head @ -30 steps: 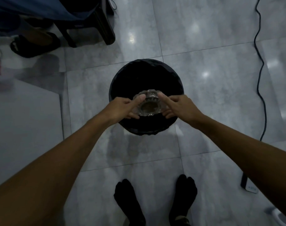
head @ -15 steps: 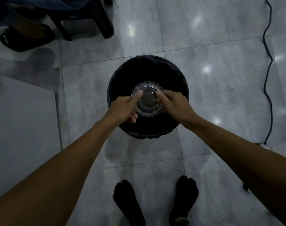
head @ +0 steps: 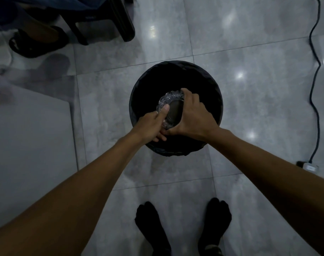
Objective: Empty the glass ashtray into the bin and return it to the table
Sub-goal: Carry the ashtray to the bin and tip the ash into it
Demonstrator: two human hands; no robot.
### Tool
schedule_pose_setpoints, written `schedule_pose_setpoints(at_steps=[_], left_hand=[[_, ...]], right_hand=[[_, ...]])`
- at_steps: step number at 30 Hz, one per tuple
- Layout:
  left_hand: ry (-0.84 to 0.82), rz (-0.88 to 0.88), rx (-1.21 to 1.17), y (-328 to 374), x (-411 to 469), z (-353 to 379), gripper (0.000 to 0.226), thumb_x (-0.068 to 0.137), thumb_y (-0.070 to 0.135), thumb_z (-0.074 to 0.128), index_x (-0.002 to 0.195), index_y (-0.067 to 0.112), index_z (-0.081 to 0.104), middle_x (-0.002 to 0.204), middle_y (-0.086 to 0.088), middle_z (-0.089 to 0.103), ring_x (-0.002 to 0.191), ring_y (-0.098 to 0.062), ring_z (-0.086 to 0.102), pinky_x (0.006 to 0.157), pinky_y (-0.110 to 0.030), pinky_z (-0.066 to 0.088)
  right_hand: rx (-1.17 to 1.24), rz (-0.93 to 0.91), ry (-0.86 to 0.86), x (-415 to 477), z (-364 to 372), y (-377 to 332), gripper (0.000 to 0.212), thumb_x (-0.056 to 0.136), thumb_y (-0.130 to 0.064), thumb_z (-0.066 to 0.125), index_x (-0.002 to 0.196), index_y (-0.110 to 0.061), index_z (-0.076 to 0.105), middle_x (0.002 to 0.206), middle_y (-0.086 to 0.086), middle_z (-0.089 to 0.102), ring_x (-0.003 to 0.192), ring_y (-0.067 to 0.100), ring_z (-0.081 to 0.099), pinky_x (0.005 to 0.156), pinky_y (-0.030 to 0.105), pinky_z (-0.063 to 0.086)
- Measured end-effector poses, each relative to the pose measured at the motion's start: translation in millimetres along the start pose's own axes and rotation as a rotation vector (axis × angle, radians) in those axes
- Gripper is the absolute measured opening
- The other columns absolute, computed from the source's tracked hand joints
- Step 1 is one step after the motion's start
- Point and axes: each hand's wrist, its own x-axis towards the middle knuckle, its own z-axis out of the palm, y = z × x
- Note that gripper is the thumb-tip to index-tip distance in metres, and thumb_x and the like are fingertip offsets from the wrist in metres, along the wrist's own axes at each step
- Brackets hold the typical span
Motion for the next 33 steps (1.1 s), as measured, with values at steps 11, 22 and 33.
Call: schedule_pose_setpoints(at_steps=[11,22,33], left_hand=[[0.685,0.354,0.542,-10.9,-20.4,-12.7,0.054,0.113,0.049,0.038,0.134,0.005,0.064,0.147,-0.013,0.056,0.124,-0.031,0.063,0.098,-0.046,0.055],[0.398,0.236,0.776,-12.7,22.1,-31.3,0.072,0.118,0.036,0.032,0.172,0.001,-0.001,0.180,-0.017,-0.014,0.169,-0.032,-0.005,0.132,-0.047,0.021],[0.349,0.235,0.744,-7.9,16.4,-35.5,0.067,0.120,0.030,0.026,0.172,0.007,-0.008,0.179,-0.007,-0.023,0.169,-0.022,-0.011,0.121,-0.040,0.042]], right_hand=[[-0.170,-0.113,0.044,3.8,-12.1,-11.5,0.132,0.056,-0.060,0.089,0.158,-0.019,0.017,0.146,0.014,0.042,0.125,0.036,0.055,0.089,0.052,0.055],[-0.631,-0.389,-0.143,5.7,-8.7,-14.9,0.136,0.056,-0.062,0.087,0.161,-0.015,0.015,0.149,0.016,0.041,0.119,0.037,0.056,0.089,0.045,0.056],[-0.828,-0.553,-0.162,-3.3,-28.8,-35.7,0.134,0.058,-0.057,0.091,0.160,-0.015,0.015,0.150,0.016,0.039,0.120,0.036,0.053,0.092,0.044,0.052]])
